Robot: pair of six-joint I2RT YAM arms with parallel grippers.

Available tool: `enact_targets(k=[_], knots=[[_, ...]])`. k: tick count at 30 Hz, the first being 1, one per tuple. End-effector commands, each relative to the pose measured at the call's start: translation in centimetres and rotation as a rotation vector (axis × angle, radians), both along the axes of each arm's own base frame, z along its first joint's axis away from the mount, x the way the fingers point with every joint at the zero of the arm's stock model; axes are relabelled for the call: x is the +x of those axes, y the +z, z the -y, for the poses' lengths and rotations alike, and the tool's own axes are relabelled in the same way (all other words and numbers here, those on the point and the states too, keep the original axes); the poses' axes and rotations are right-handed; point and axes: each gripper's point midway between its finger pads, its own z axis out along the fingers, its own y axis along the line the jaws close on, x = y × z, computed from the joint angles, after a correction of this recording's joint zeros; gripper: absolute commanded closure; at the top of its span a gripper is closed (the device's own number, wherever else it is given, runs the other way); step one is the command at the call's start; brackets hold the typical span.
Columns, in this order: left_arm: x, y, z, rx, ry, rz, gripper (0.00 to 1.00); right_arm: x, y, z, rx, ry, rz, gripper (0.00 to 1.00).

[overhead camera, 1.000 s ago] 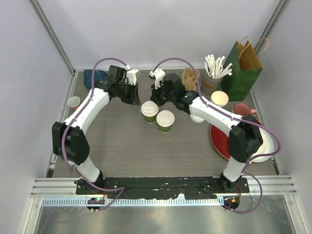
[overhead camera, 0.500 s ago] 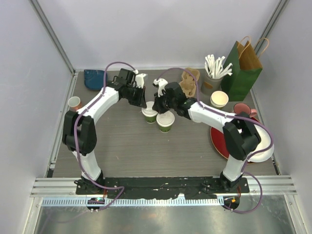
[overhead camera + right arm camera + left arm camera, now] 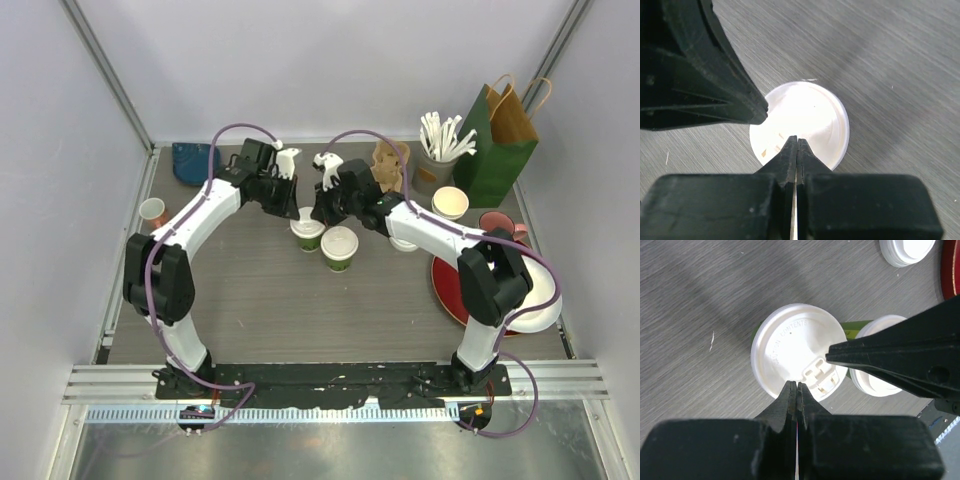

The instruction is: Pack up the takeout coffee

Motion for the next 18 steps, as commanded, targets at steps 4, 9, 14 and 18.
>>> enact_targets(k=[4,9,14,18], knots=[[0.2,6.2,0.3,-0.057,-0.007,0.121,1.00,2.1,7.8,-0.8,0.066,0.005,0.158,0.99],[-0.3,2.2,-0.1,-0.026,0.005,0.053,1.00,1.6,4.3,-0.7,0.047,-0.005,0.085,0.99],[-0.6,-1.3,-0.5,0.025,0.006,-0.024,1.00,0.6,-0.9,0.0,-0.012,-0.009,-0.012,0.99],[-0.3,-0.6,-0.6,0.033,0.005,0.006,1.00,0.7,0.0,0.1,-0.012,-0.009,0.002,0.99]])
